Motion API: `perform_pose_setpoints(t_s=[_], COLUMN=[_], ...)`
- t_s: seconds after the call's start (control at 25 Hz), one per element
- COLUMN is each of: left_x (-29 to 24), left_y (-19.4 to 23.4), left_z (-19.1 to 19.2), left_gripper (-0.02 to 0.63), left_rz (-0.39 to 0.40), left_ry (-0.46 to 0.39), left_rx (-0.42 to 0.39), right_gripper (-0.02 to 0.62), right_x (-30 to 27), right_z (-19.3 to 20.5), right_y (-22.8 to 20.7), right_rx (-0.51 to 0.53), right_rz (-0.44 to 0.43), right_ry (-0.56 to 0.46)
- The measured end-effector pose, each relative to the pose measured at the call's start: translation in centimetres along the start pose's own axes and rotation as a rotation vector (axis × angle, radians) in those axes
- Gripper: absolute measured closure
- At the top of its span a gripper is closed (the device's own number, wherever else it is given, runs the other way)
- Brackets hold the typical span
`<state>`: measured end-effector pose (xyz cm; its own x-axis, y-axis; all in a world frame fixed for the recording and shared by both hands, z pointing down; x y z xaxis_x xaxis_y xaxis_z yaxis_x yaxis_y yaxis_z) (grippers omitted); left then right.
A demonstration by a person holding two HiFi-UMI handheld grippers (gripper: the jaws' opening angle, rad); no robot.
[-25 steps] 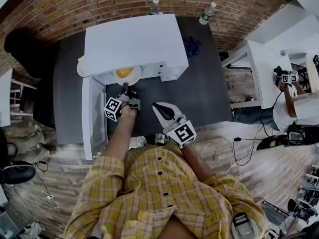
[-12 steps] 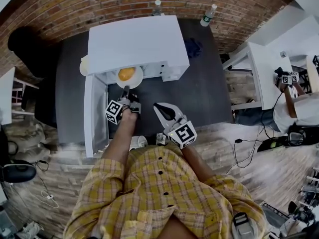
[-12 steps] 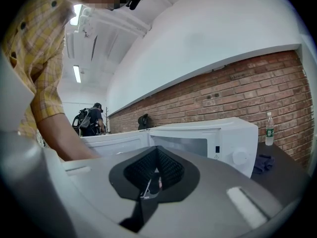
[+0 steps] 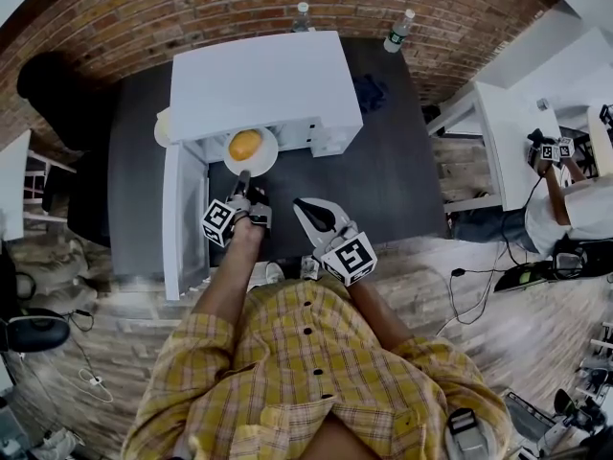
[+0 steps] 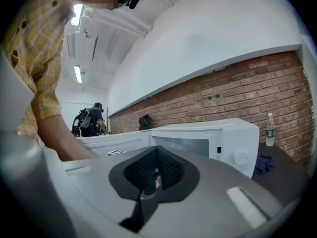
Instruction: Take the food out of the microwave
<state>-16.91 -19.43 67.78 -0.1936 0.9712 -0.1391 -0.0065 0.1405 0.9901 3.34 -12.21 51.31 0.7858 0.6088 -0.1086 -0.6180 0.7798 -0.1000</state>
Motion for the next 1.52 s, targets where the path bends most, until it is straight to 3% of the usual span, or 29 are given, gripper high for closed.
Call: perform_pose_setpoints(t_s=[0.28,1.08,1.52], left_x=[1.3,5.7,7.9], left_y=[-1.0,-4.8,-5.6], left_z=[0.8,3.6,4.5], left_gripper=[0.595,0.595,0.595], left_rz=[0.016,0.139,0.158], left_ry=[0.023,0.08,0.084], left_rx=[-0.015,0.052,0.053], right_gripper=[0.592,0.592,0.592], right_x=[0.0,1.0,1.5], right_z=[0.1,0.5,1.0], right_y=[0.0,0.4,0.5], right_rx=[0.003,-0.012,-0.033], right_rz=[-0.004,0.004,0.019], right_ry=[-0.007,0.001,-0.01])
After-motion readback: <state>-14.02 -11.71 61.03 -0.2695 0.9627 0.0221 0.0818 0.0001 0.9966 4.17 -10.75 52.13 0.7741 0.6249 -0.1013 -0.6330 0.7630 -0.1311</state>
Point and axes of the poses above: the fingertips, and each gripper's own axes: x backward along the fingers, y to its left, z out of its underside, the point moved 7 cm from there along x, backward along the fingers, and after that the axes turned 1 degree about z, right-handed, at the moved point
